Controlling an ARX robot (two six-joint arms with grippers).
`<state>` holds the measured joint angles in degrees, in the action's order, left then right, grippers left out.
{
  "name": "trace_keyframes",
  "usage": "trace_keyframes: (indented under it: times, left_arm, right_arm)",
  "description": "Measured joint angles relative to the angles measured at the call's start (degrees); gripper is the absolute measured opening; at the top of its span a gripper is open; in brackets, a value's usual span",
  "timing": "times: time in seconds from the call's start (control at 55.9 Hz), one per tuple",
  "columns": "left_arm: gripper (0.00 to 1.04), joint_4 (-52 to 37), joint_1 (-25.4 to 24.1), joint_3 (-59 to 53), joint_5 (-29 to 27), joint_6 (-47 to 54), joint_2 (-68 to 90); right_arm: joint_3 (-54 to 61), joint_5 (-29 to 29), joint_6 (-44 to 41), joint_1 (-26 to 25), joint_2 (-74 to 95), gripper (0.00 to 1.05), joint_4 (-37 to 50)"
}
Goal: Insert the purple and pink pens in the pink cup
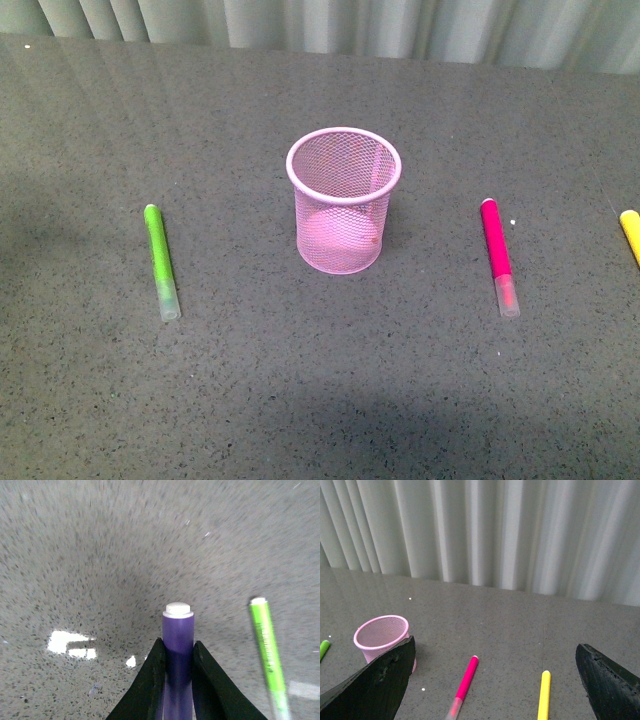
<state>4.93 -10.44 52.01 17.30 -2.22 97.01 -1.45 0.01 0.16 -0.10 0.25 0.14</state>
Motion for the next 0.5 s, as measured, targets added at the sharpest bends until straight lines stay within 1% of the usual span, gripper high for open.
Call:
trace_keyframes:
  times: [0.054, 0.107, 0.179, 0.251, 0.304, 0.34, 0.501]
  left_arm:
    - [0.09, 1.5, -0.3, 0.1, 1.9, 0.0, -5.4]
    - [0.09, 2.1, -0.2, 0.3, 2.3, 0.2, -7.9]
    - [0.09, 2.4, 0.9, 1.2, 3.0, 0.0, -11.3]
    - [0.09, 0.9, 2.8, 1.8, 3.5, -0.5, -13.6]
    - [0.09, -2.7, 6.8, 2.6, 3.1, -1.7, -14.4]
    - [0.09, -3.5, 8.4, 2.9, 2.0, -1.9, -14.4]
    - [0.08, -7.6, 19.1, 3.9, -2.7, -3.7, -12.4]
  right_arm:
    - [0.0, 0.0, 0.0, 0.0, 0.0, 0.97, 0.0]
    - [0.0, 0.0, 0.0, 0.0, 0.0, 0.97, 0.0]
    - [0.0, 0.0, 0.0, 0.0, 0.0, 0.97, 0.0]
    - [0.0, 0.0, 0.0, 0.0, 0.0, 0.97, 0.0]
    - [0.0, 0.0, 0.0, 0.0, 0.0, 0.97, 0.0]
    - [0.0, 0.0, 0.0, 0.0, 0.0, 0.97, 0.0]
    - [0.0, 0.0, 0.0, 0.0, 0.0, 0.97, 0.0]
